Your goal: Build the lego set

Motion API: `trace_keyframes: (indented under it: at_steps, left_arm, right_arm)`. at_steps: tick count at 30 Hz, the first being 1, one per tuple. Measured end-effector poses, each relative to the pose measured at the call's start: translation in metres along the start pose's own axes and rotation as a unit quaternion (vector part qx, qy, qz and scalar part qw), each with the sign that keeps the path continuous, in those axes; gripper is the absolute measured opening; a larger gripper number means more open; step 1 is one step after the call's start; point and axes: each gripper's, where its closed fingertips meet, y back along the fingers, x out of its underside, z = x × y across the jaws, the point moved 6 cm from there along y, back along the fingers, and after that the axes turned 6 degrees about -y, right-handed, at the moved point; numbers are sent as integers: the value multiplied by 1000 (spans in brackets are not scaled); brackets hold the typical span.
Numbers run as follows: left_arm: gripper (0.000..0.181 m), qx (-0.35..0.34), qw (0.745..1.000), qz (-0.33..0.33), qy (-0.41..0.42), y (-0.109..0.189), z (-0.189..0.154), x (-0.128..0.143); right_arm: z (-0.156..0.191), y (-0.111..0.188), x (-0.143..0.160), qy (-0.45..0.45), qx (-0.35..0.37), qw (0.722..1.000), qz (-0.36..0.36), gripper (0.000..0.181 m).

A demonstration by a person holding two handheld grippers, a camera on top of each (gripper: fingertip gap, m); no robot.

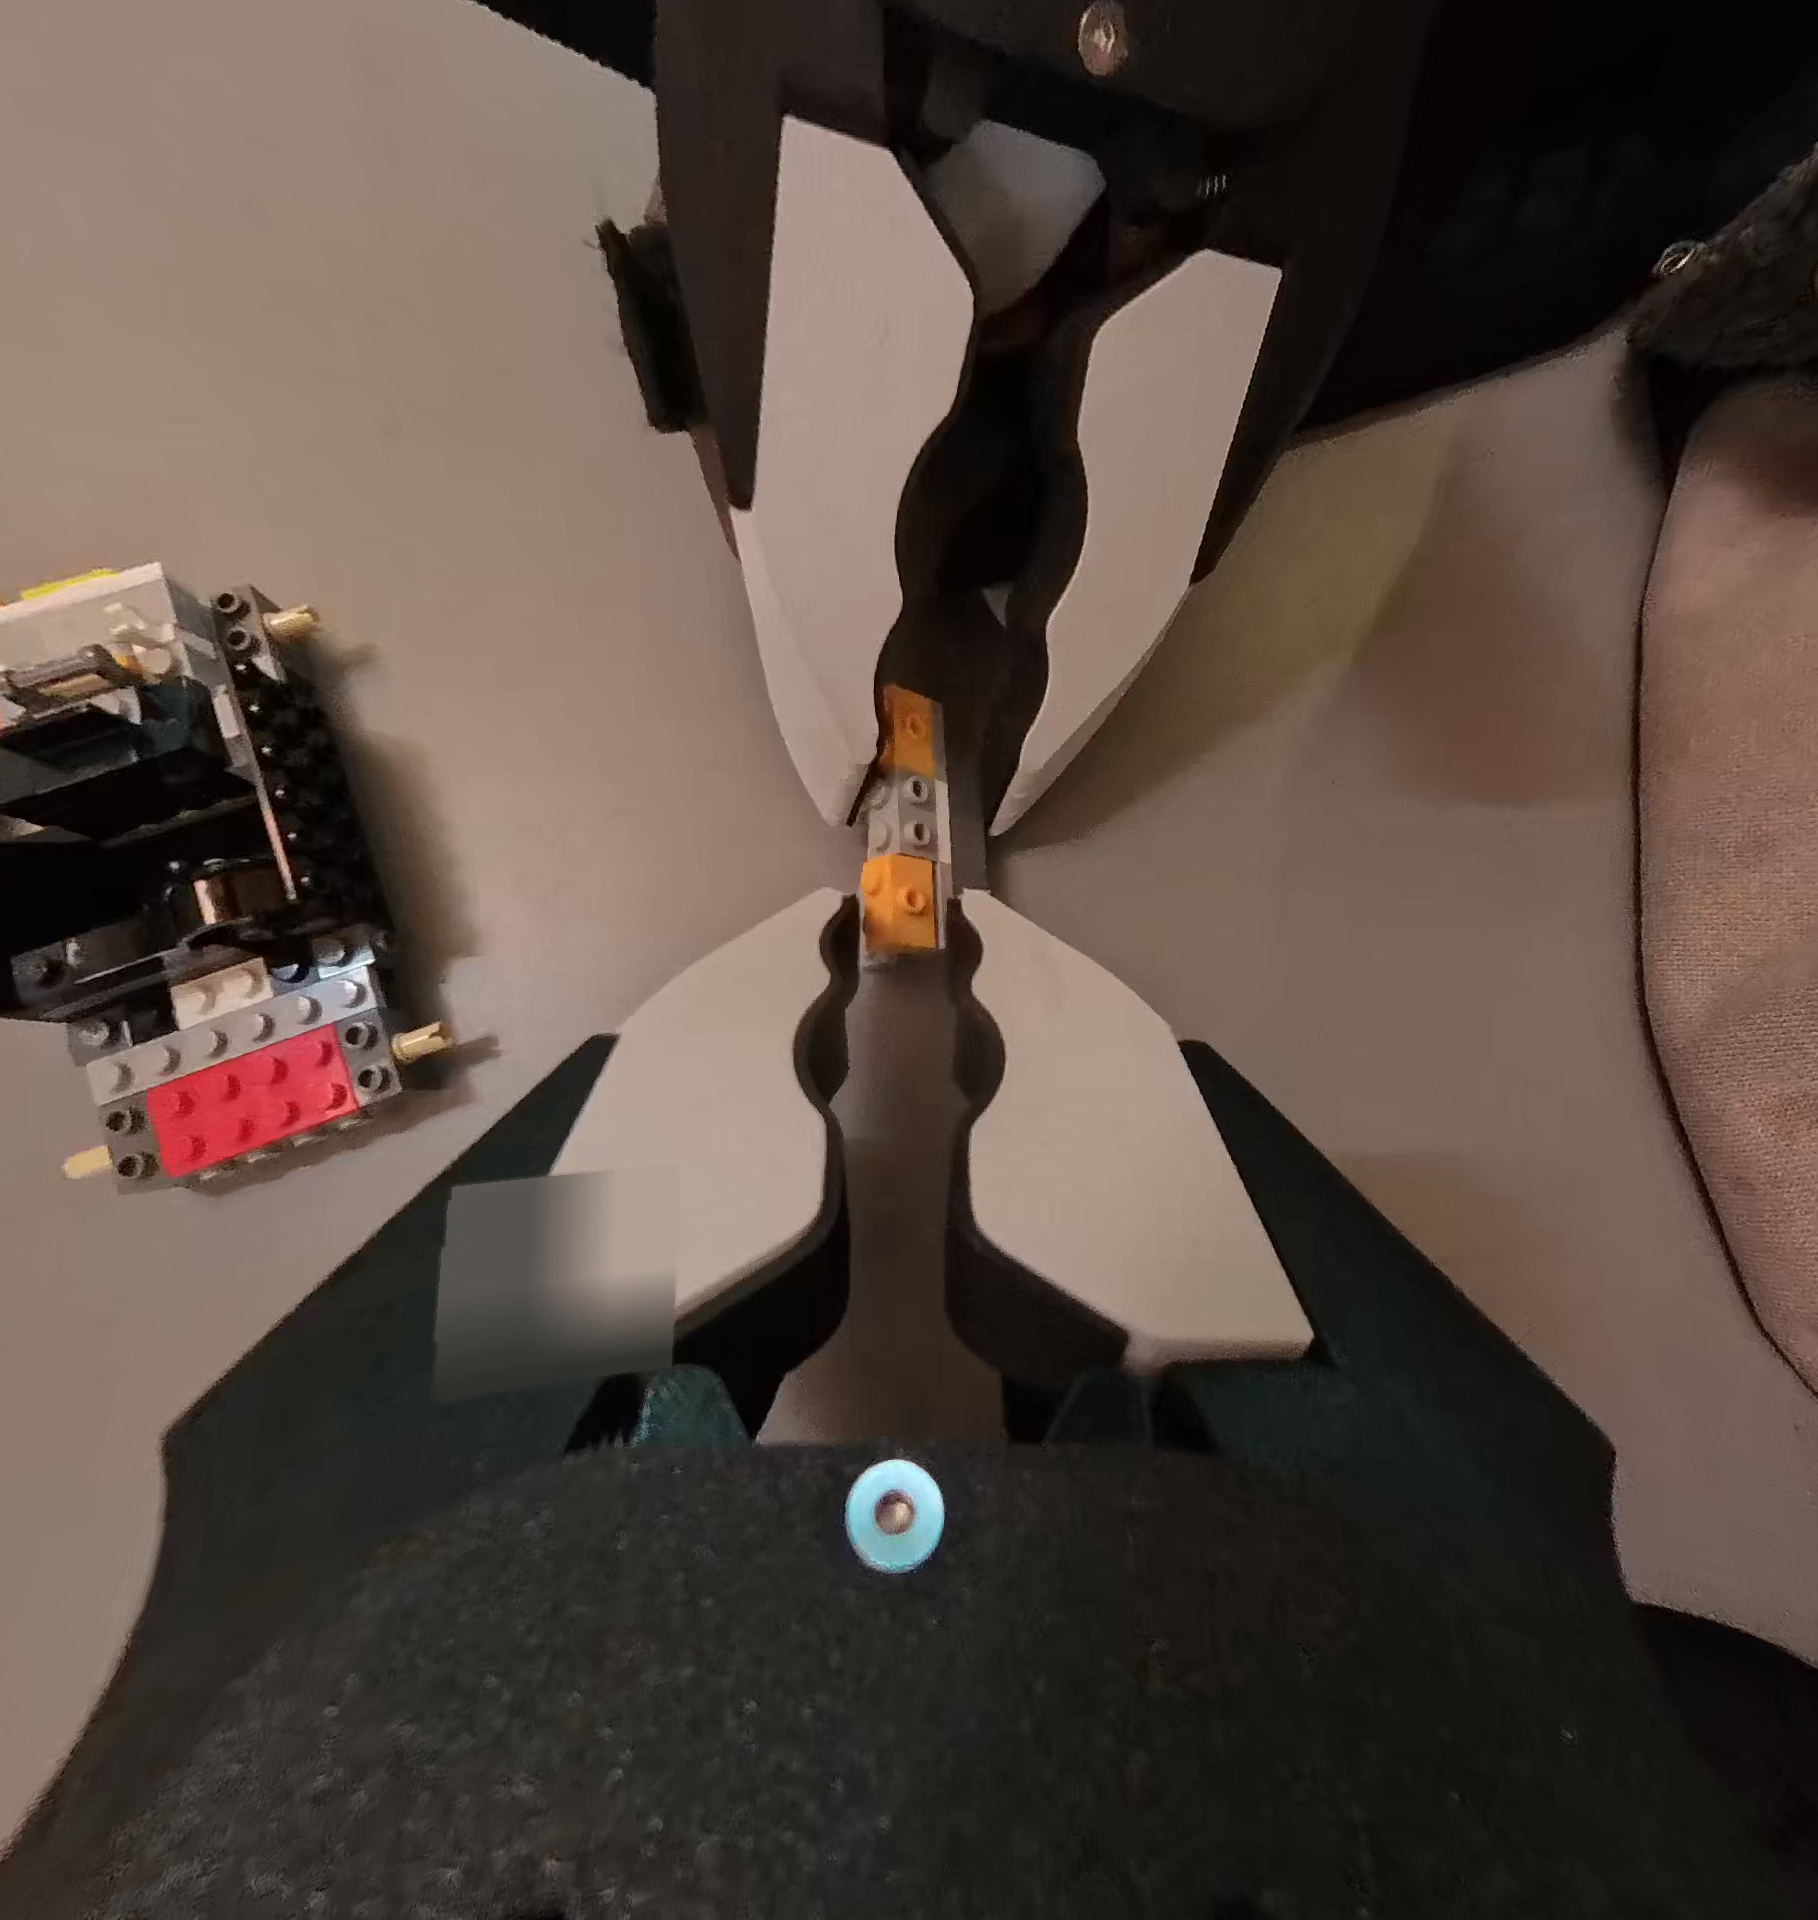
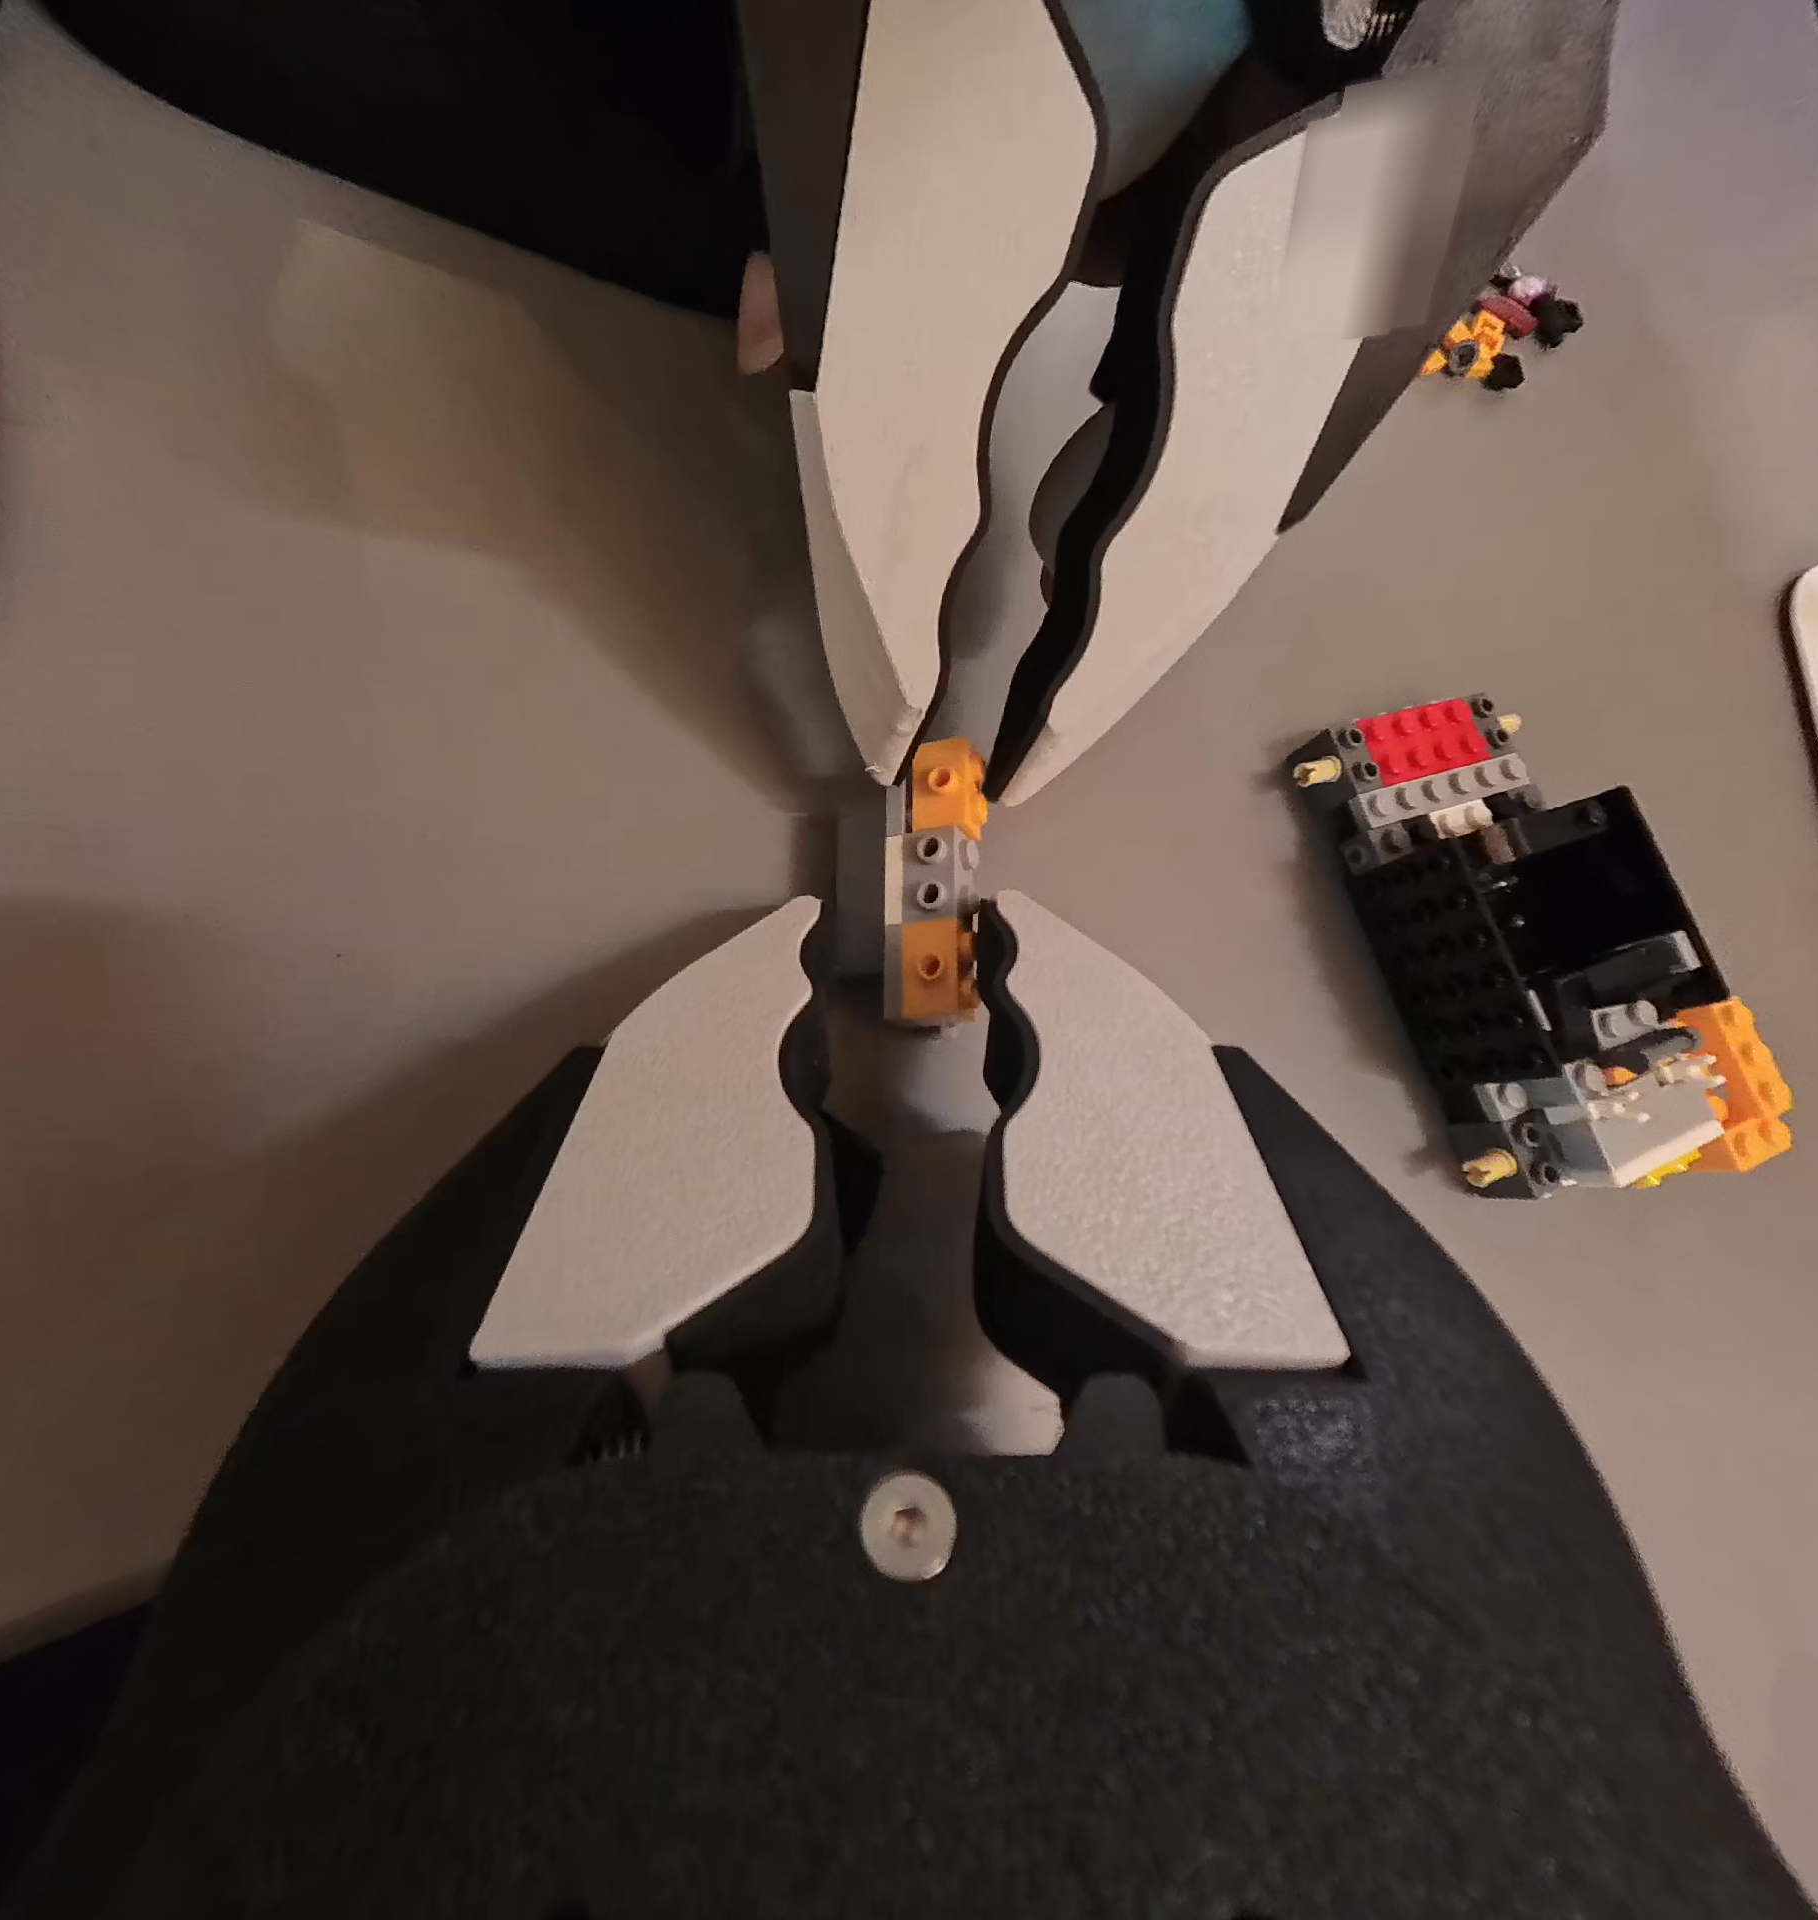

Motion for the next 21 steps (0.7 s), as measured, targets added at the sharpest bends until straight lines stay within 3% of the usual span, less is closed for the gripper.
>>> trace_keyframes:
  at_steps: [1,11,21]
  left_arm:
    - [15,0,1000,0,-1,0,0,0]
    - [25,-15,999,-13,-42,1,-5,-2]
    - [38,-92,987,-8,-129,-4,-12,-4]
  right_arm:
    - [0,0,0,0,0,1000,0,26]
    - [-1,0,1,-5,-4,1000,-4,26]
    - [-5,1,2,-27,-11,1000,-11,26]
